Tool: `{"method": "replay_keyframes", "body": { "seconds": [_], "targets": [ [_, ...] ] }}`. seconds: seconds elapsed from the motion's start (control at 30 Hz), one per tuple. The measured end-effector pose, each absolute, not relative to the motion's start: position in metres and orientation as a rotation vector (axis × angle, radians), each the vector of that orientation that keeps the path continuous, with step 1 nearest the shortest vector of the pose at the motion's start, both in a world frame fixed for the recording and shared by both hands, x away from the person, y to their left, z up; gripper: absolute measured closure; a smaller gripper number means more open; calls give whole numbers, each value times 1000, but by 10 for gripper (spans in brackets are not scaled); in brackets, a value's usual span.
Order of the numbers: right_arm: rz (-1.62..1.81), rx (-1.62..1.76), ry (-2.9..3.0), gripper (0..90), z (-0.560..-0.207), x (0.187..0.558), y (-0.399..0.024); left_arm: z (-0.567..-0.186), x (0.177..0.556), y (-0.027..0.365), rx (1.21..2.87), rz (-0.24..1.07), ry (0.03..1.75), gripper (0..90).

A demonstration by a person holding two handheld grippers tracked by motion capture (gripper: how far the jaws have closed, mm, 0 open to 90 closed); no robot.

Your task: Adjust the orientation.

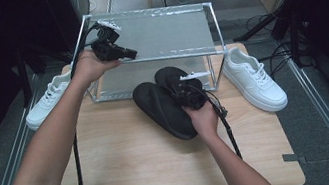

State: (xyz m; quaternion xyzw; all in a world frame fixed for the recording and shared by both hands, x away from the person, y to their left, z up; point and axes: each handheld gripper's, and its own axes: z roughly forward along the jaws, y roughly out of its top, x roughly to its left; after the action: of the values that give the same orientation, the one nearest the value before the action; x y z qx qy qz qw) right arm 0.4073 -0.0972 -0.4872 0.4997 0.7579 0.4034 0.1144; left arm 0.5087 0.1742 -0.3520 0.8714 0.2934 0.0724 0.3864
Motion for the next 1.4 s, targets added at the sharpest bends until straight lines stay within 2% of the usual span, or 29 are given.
{"method": "replay_keyframes", "body": {
  "seconds": [0.3,1.0,1.4],
  "targets": [
    [1193,1561,2124,756,-504,440,-88,-354,509,176,2191,170,751,900],
    [1153,1532,2031,744,-511,465,-69,-357,511,180,2159,140,747,900],
    [1189,1550,2057,615,-508,463,-70,-358,511,180,2153,133,751,900]
  ]
}}
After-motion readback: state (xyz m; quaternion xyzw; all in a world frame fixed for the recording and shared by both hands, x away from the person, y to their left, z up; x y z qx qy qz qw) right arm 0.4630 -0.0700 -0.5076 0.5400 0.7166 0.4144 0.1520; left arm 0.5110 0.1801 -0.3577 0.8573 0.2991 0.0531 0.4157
